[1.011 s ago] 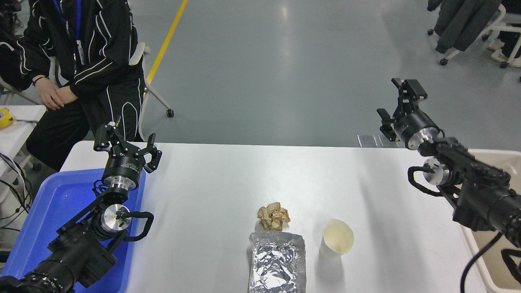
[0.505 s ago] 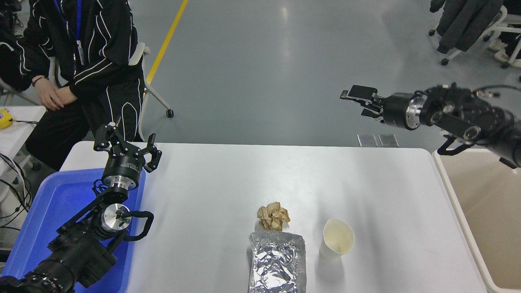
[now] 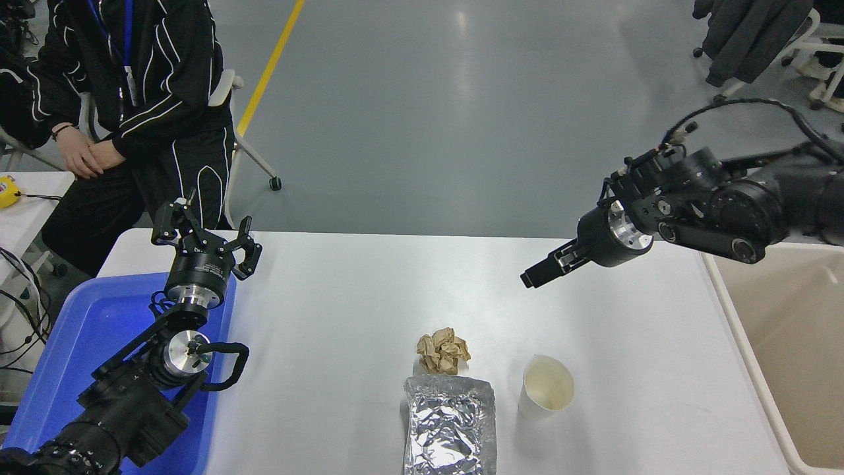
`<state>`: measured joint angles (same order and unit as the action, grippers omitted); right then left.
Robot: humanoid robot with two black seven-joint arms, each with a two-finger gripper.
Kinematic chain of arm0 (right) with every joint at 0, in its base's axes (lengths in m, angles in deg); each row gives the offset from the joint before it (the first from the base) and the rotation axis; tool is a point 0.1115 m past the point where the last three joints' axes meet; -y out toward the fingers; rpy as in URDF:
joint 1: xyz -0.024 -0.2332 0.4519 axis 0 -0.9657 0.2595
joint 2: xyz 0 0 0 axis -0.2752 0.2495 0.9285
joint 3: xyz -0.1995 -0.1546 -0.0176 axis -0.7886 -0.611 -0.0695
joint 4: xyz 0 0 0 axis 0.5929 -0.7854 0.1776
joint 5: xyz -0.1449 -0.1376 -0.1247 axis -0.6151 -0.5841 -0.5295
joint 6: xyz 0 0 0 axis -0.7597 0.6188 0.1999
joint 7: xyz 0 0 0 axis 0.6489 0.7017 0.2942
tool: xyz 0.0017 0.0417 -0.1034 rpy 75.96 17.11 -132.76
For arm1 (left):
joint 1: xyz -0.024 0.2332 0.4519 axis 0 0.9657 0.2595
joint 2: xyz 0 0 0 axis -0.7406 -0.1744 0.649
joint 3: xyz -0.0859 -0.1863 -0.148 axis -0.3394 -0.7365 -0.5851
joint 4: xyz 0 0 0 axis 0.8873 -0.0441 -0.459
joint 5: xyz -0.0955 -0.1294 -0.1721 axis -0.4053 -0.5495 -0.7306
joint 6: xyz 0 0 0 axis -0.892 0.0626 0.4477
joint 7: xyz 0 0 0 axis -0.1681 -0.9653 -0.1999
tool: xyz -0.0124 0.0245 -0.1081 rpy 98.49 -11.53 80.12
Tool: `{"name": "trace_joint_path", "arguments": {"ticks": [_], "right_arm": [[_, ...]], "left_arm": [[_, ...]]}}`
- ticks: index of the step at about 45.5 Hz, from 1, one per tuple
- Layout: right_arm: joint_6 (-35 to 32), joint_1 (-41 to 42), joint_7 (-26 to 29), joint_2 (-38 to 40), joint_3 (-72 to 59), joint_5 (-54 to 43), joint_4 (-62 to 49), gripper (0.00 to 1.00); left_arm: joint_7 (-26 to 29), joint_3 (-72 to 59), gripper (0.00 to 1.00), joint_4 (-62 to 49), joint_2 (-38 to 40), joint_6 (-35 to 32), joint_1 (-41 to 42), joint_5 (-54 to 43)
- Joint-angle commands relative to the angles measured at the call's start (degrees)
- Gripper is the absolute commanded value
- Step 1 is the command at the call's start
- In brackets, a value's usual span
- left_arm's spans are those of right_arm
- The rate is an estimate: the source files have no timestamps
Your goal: Dispose of the paper cup in the dustbin
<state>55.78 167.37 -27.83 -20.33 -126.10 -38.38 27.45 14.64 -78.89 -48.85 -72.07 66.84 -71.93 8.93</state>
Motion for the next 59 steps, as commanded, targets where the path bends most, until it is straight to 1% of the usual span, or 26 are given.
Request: {"name": "trace_joint_path", "arguments": {"ticks": [1,6,16,29,38,40,46,48,54,58,59], "right_arm": [[-0.36,-1.14,-0.15,-2.43,-2.0,-4.81,1.71,1.0],[-0.36,-1.49,-0.59,-2.17,-2.0,-5.69,2.41,1.0],[-0.27,-2.19,-4.02,-1.55,-2.09,-9.47,4.17,0.99],[0.61,-6.06,-4.19,-1.55,-1.92,-11.49,3.38,0.99],[2.89,-8.44,-4.19,-1.55,-2.09,-11.67,1.89,0.97],[3.16,-8.79,-4.19,-1.55,-2.09,-11.67,1.53,0.94],[4.3,-9.84,-4.19,-1.55,-2.09,-11.67,0.66,0.89],[4.65,-10.19,-4.19,-1.55,-2.09,-11.67,0.22,0.86],[5.71,-11.69,-4.19,-1.64,-2.0,-11.58,-2.16,0.82],[6.23,-12.57,-4.19,-1.64,-2.0,-11.58,-3.47,0.76],[6.41,-12.83,-4.19,-1.64,-2.0,-11.58,-3.91,0.75]], "left_arm": [[-0.03,0.0,1.0,0.0,0.01,0.0,0.0,0.0],[-0.03,0.0,1.0,0.0,0.01,0.0,0.0,0.0],[-0.03,0.0,1.0,0.0,0.01,0.0,0.0,0.0],[-0.03,0.0,1.0,0.0,0.01,0.0,0.0,0.0],[-0.03,0.0,1.0,0.0,0.01,0.0,0.0,0.0],[-0.03,0.0,1.0,0.0,0.01,0.0,0.0,0.0],[0.06,0.0,1.0,0.0,-0.08,0.0,0.0,0.0],[-0.03,0.0,1.0,0.0,0.01,0.0,0.0,0.0],[-0.03,0.0,1.0,0.0,0.01,0.0,0.0,0.0],[-0.03,0.0,1.0,0.0,-0.08,0.0,0.0,0.0],[0.06,0.0,1.0,0.0,0.01,0.0,0.0,0.0]]}}
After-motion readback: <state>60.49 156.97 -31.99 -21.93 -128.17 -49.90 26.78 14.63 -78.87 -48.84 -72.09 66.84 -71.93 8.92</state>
